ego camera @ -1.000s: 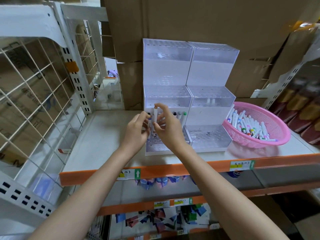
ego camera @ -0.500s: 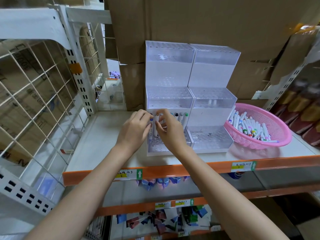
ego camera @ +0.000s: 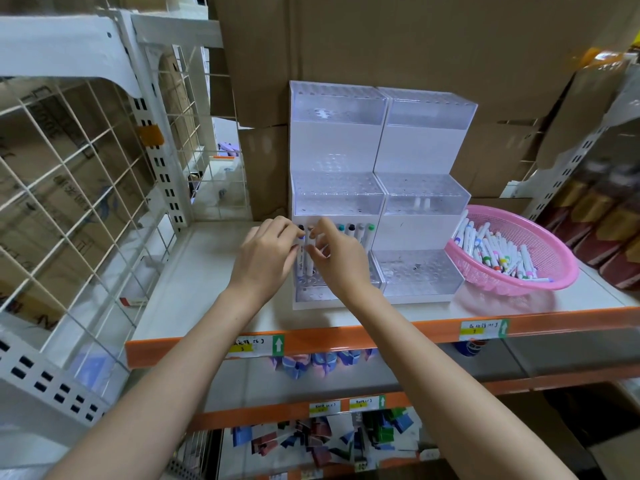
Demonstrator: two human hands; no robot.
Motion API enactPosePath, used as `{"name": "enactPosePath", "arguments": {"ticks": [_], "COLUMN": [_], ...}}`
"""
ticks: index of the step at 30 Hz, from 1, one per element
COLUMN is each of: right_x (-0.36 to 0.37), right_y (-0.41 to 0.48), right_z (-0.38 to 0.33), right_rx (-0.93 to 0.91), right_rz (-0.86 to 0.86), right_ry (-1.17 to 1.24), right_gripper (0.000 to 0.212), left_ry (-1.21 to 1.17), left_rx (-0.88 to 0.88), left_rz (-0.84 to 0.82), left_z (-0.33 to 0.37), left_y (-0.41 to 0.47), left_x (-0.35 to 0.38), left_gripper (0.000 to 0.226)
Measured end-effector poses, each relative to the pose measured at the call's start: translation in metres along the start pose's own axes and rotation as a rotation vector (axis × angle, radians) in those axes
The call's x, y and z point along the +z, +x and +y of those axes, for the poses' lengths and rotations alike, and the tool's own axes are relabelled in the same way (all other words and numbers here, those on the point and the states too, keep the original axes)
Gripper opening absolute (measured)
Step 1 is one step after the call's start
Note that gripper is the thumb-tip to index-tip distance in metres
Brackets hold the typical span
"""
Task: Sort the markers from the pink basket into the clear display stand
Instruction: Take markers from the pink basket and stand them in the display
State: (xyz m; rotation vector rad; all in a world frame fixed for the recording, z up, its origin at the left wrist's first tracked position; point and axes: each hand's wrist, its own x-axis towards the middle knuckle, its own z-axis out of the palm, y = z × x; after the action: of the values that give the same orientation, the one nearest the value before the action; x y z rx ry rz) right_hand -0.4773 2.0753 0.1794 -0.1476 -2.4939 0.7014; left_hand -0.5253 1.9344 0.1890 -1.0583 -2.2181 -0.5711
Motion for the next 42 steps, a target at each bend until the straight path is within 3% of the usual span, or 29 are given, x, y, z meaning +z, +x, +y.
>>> {"name": "enactPosePath", "arguments": {"ticks": [7, 21, 23, 32, 42], "right_x": [-0.001, -0.019, -0.029, -0.112, -0.2], "right_y": [0.0, 0.001, 0.0, -0.005, -0.026], "right_z": [-0.002, 0.003, 0.013, 0.108, 0.24], "right_rx": [-0.018, -0.13, -0.126, 0.036, 0.398], "right_rz": [0.001, 0.079, 0.126, 0.313, 0.146], "right_ry": [-0.135, -0.091, -0.089, -0.158, -0.381], "right_gripper": [0.019, 0.015, 0.015, 0.016, 0.028], "left_ry": [0.05, 0.084, 0.108, 0.036, -0.071], "left_rx": [0.007, -0.013, 0.034, 0.195, 0.258], "left_rz": [-0.072, -0.069, -0.077, -0.096, -0.266], "left_z": [-0.002, 0.008, 0.018, 0.102, 0.223], "left_y": [-0.003, 0.01, 0.017, 0.06, 0.111], "left_x": [-0.002, -0.005, -0.002, 0.062, 0.139], "left_gripper": [0.03, 0.02, 0.028, 0.033, 0.039]}}
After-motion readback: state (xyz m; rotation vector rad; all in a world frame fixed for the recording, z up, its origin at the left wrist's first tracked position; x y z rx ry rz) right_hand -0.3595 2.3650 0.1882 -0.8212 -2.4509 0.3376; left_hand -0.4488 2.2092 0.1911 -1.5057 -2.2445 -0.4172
